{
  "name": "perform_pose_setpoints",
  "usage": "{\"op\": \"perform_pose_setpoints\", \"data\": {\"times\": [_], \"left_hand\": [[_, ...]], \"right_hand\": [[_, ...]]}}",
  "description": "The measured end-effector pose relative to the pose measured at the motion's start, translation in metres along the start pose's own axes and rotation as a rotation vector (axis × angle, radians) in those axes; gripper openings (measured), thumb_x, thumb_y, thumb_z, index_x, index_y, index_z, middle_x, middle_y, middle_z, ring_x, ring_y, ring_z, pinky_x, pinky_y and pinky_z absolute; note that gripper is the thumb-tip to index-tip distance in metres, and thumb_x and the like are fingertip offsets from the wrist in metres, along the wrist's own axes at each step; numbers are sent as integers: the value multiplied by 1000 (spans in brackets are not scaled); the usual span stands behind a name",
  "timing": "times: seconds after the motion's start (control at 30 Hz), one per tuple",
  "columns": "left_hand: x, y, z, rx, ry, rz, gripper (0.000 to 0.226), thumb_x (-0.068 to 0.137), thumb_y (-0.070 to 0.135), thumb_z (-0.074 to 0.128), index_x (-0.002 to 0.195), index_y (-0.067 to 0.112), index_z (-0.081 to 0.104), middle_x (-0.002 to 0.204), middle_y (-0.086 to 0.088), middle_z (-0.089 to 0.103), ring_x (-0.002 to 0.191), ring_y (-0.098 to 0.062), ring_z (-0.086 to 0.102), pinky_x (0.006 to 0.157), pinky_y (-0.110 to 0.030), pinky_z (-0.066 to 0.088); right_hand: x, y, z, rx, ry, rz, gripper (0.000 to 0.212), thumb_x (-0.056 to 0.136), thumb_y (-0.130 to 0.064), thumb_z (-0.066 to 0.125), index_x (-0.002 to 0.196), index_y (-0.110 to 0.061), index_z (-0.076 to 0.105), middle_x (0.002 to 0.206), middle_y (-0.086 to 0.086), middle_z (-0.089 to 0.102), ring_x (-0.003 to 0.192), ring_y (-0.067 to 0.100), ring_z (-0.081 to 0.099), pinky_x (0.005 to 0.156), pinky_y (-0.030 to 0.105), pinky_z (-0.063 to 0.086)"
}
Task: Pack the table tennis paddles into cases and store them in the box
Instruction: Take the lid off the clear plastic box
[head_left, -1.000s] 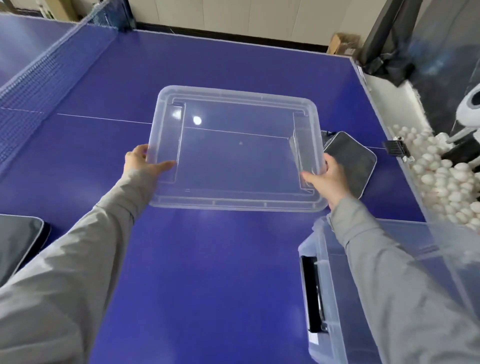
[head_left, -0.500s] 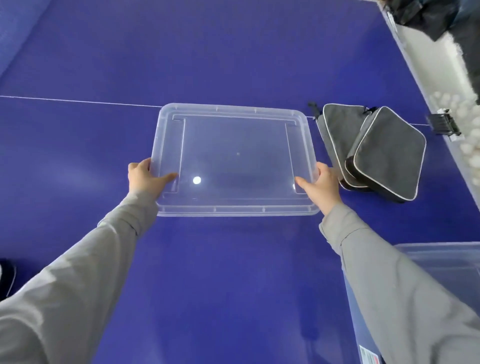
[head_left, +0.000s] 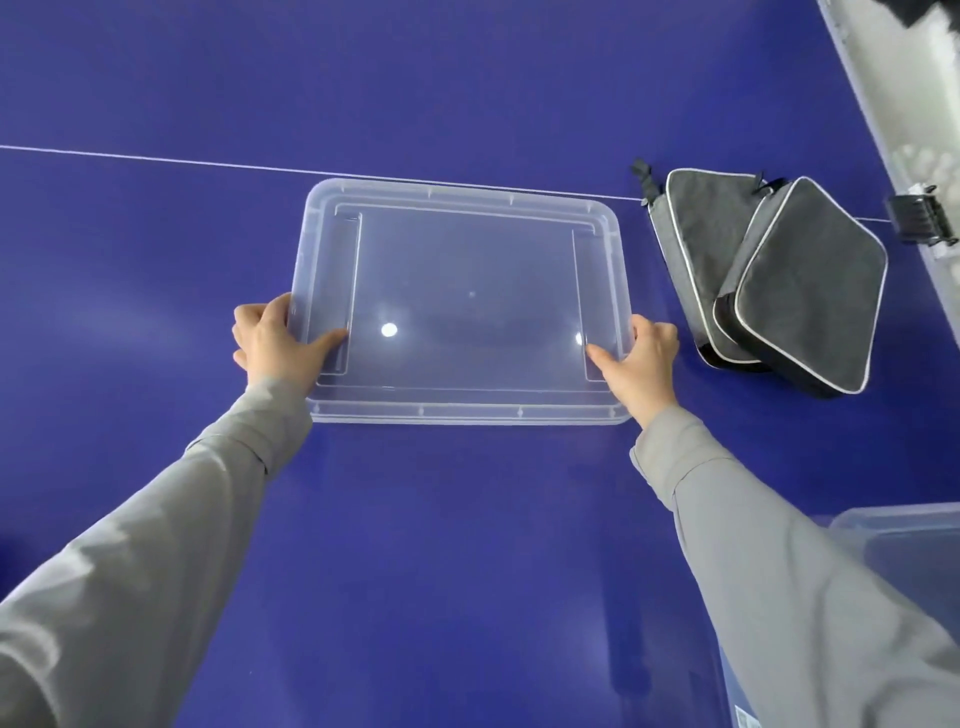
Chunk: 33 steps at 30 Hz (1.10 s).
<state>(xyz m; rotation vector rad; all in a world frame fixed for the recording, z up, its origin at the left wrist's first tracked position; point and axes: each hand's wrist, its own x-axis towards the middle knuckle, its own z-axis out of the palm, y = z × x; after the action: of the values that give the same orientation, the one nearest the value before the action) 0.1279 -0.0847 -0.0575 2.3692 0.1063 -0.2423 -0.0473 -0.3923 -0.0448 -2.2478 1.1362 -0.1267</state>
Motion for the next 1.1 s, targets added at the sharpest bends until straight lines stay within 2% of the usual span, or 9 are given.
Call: {"op": "perform_pose_setpoints", "data": {"times": [0.23,0.37,0.5,0.67,0.87,1.0,1.1], "left_hand": [[1,-1,-5,79,-50,42,60,75,37,73,125,12,51,129,-11,37,123,-27,33,105,-40,33],[-17,-3,-15,145,-93,73,71,81,36,70,139,11,38,137,-12,36,128,-30,30,106,-42,29],[-62,-16,-26,313,-105,124,74,84,39,65,144,11,30,148,-9,29,133,-32,26,108,-46,24],[-133,-35,-43,513,-194,190,77,87,47,57,148,14,22,156,-5,18,142,-26,16,111,-43,20],[-222,-60,-72,802,-248,209,78,92,62,31,151,18,6,160,1,-2,147,-16,2,119,-35,8],[-268,-89,-100,919,-240,178,77,92,64,22,151,19,1,159,2,-7,147,-15,-4,119,-36,2],[-282,-112,-130,907,-198,141,77,92,64,22,151,20,0,159,4,-7,147,-14,-6,119,-36,0]], "right_hand": [[-11,-1,-8,-11,-19,-36,71,83,-29,69,140,-4,34,133,13,35,127,26,32,103,32,32],[-36,5,-16,-24,-40,-61,75,85,-30,67,143,-4,28,138,14,35,129,25,31,105,34,30],[-72,10,-24,-109,-32,-122,73,85,-30,67,142,-3,30,138,15,38,130,29,31,109,39,29],[-126,9,-30,-195,-130,-220,70,88,-35,62,143,-5,29,142,12,35,133,28,31,109,38,28],[-193,10,-30,-475,-284,-429,69,93,-49,46,147,-12,22,150,8,27,138,24,26,109,38,29],[-239,8,-22,-588,-349,-519,71,94,-54,40,148,-14,18,154,7,23,142,23,20,112,40,27],[-269,-3,-12,-595,-375,-549,73,93,-56,39,148,-15,17,154,7,23,142,23,21,111,39,27]]}}
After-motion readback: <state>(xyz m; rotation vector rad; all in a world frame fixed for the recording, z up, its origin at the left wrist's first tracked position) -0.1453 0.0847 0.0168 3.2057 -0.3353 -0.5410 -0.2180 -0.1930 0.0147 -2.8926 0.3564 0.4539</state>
